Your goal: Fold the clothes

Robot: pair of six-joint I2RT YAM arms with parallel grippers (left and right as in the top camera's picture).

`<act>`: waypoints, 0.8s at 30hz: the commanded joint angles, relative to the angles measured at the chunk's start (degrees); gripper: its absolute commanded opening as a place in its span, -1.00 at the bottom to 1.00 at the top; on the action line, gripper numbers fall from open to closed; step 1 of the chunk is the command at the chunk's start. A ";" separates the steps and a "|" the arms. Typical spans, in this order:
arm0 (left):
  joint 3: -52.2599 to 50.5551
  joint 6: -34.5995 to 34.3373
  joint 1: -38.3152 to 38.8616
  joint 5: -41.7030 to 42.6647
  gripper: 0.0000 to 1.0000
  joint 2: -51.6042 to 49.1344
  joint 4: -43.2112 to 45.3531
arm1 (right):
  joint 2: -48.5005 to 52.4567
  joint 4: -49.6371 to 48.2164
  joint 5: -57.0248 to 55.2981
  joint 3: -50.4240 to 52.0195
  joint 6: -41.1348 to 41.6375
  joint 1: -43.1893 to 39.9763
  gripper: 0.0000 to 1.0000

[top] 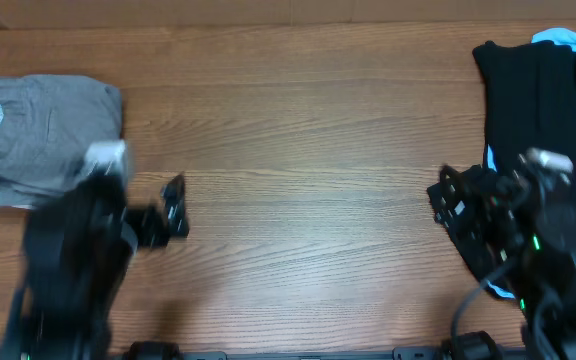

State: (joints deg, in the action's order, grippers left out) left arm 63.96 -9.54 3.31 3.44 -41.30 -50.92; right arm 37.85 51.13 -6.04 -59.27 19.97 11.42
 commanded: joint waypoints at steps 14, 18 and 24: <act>-4.98 -1.16 0.11 -2.56 1.00 26.53 -21.38 | -4.63 10.78 -3.37 2.69 0.68 0.46 1.00; -5.05 -1.20 0.09 -2.54 1.00 26.47 -22.99 | -4.61 10.97 -3.37 2.69 0.68 0.46 1.00; -5.05 -1.20 0.09 -2.56 0.99 26.47 -22.99 | -6.21 10.93 -3.89 2.93 0.13 -0.44 1.00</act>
State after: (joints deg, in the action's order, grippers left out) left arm 59.05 -10.33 3.31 1.41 -15.11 -74.15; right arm 33.28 62.30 -8.62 -56.75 20.58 11.46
